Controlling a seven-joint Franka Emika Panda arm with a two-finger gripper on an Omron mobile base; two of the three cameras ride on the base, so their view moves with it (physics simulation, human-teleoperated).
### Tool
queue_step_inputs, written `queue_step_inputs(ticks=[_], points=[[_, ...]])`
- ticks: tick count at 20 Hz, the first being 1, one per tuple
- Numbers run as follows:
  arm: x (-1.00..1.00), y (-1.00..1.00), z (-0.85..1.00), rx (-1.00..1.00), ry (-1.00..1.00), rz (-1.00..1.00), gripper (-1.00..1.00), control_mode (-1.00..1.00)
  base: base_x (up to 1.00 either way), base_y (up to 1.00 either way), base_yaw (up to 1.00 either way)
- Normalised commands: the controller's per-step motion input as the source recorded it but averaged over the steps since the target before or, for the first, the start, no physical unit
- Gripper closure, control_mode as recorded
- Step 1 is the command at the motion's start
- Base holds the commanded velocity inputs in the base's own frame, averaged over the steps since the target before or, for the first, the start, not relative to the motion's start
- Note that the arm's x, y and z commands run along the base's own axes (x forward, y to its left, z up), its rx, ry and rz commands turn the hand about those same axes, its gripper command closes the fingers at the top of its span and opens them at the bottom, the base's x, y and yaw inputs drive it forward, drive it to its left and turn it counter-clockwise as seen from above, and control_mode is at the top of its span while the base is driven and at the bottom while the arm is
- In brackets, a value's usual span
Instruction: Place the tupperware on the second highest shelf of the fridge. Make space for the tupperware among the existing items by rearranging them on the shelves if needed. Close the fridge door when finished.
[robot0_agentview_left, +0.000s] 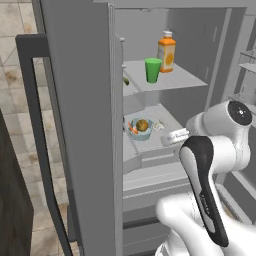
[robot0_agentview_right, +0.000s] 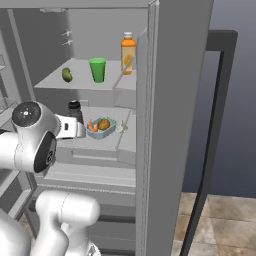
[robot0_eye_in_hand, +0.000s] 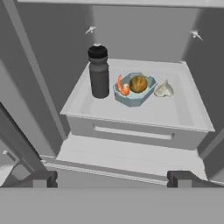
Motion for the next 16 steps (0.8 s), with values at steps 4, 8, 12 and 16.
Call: queue_step_inputs(ticks=[4,8,12,16], points=[[-0.04,0.0,0.0,0.0,0.0,-0.01,-1.0,-1.0,0.0,0.0,0.0],[0.0,-0.01,0.0,0.0,0.0,-0.02,-1.0,-1.0,0.0,0.0,0.0],[0.0,-0.02,0.0,0.0,0.0,0.0,-1.0,1.0,-0.06,0.0,0.0],[0.0,0.0,0.0,0.0,0.0,0.0,-1.0,1.0,-0.52,-0.01,0.0]])
